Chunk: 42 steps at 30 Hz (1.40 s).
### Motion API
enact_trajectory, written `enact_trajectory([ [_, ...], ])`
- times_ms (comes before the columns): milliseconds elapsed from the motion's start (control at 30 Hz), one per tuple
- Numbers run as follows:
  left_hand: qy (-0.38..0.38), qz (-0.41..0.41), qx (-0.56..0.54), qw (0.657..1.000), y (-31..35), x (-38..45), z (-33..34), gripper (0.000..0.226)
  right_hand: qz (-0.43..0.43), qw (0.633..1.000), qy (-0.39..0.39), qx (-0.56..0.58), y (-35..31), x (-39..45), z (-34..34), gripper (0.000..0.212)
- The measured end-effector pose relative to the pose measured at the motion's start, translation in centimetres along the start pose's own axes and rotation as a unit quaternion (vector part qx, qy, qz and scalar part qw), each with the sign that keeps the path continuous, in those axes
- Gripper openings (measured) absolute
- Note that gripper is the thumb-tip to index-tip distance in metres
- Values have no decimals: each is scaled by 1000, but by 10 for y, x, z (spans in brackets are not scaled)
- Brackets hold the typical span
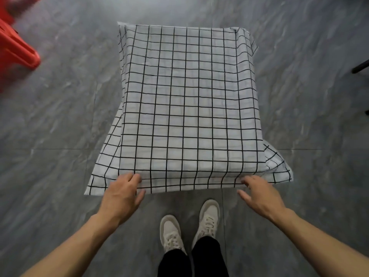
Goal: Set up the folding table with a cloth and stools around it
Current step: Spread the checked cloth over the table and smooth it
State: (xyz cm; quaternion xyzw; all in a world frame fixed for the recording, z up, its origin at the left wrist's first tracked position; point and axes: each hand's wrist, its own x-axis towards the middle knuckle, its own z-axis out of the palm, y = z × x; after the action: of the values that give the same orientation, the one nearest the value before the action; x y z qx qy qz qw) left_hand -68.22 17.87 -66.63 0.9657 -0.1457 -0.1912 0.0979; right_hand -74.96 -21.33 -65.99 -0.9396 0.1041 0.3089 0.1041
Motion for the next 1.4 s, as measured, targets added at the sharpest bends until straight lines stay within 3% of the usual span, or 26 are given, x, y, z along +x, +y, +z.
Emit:
enact_trajectory([
  [67,52,5,-17,998,11,17,-13,33,-39,994,91,37,-10,8,-13,32],
  [133,65,17,13,998,20,37,-21,56,-75,983,160,46,-21,20,-24,41],
  [233,-11,2,96,995,25,63,-20,101,-96,986,137,-25,-41,44,-31,83],
  [300,-33,-2,120,992,19,72,-8,114,-87,989,89,-84,-49,61,-27,103],
  [400,-7,-2,101,995,1,74,9,114,-58,986,71,-140,-51,78,-9,118],
  [567,100,34,101,989,-8,69,21,112,-46,974,118,-190,-45,84,12,129],
  [633,80,23,117,990,-5,70,20,113,-47,977,108,-180,-45,83,9,132],
  [700,7,-6,131,991,3,73,9,115,-45,981,76,-174,-49,82,0,133],
  [800,-63,-47,109,991,23,83,-12,117,-58,987,43,-145,-59,80,-26,120],
  [1100,-13,-33,31,999,103,151,-61,84,-104,985,125,-49,-60,118,-102,66],
  [1400,5,-47,-1,999,170,252,-90,71,-124,982,142,16,-28,191,-165,56],
])
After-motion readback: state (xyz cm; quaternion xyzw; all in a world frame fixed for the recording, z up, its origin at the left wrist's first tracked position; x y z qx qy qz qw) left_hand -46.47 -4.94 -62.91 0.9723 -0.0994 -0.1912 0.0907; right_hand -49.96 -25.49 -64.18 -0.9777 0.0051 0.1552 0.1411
